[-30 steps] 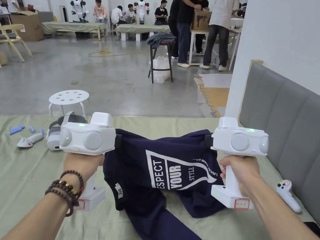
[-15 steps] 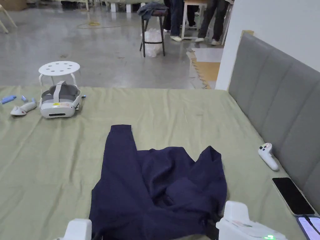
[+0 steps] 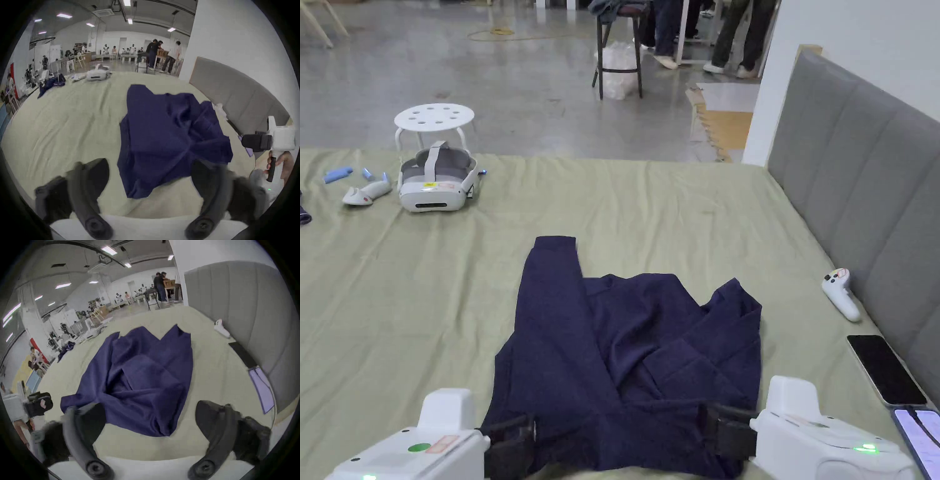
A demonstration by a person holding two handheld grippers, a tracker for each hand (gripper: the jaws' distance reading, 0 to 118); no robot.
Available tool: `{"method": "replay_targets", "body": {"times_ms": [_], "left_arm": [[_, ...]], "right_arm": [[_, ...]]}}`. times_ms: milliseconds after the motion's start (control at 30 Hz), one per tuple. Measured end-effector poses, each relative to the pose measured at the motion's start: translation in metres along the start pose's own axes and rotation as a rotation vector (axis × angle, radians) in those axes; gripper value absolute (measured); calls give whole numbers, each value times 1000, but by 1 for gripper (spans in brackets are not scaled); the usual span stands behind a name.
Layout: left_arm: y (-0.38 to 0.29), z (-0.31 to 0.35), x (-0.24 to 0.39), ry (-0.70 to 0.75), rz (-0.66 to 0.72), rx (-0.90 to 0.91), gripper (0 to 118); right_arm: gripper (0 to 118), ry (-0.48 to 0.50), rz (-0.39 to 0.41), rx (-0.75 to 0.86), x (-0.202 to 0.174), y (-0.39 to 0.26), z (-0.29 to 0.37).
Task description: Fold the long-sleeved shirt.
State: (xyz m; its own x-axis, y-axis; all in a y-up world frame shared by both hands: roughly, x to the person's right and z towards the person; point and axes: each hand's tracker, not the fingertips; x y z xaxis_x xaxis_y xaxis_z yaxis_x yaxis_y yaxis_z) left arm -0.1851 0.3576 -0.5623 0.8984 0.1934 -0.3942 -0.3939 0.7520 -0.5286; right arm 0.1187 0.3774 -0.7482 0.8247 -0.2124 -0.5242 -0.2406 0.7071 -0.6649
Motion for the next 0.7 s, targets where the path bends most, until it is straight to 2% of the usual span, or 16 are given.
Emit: {"method": "replay_targets", "body": {"times_ms": [33, 67, 100, 167, 200, 233, 267, 300, 333, 367, 433, 467, 500, 567, 633, 700], "left_arm": [[-3, -8, 1, 18, -21, 18, 53], [18, 21, -12, 42, -58, 30, 9], [18, 22, -12, 77, -95, -1, 7], [20, 12, -17, 74, -82, -15, 6], [24, 24, 0, 39, -36, -32, 16], [24, 21, 0, 29, -8, -39, 43], [20, 15, 1, 13, 0, -47, 82], [16, 3, 3, 16, 3, -99, 111], [13, -6, 4, 19, 7, -137, 105], [3, -26, -42, 13, 19, -134, 97], [-2, -49, -58, 45, -12, -185, 95], [-9, -40, -9, 58, -36, -207, 93], [-13, -46, -4, 62, -46, -209, 78], [-17, -50, 0, 33, -51, -217, 16], [-18, -45, 1, -39, -1, -246, 11], [-13, -30, 6, -4, -27, -225, 11]], "right_arm": [[71, -1, 8, 18, -1, 2, 5], [26, -6, 15, 26, -3, 3, 7], [1, -24, 20, 24, -6, 4, 6], [1, -16, 25, 28, 2, 5, 1], [1, -4, 26, 25, 3, 5, 1], [1, -1, 16, 27, 3, 4, 0], [1, 4, 1, 28, 5, 4, 3], [1, 3, 0, 23, 7, 3, 2], [1, -3, 4, 19, 7, 2, 0], [1, -14, 11, 13, 9, 0, -2], [1, -32, 8, 4, 12, 0, -2], [1, -39, 6, -2, 16, -1, -4], [1, -51, 3, -11, 20, -3, -5], [1, -65, -5, -20, 24, 0, -4], [1, -76, -11, -33, 33, 9, -10], [1, -80, 4, -28, 44, 32, -22]]}}
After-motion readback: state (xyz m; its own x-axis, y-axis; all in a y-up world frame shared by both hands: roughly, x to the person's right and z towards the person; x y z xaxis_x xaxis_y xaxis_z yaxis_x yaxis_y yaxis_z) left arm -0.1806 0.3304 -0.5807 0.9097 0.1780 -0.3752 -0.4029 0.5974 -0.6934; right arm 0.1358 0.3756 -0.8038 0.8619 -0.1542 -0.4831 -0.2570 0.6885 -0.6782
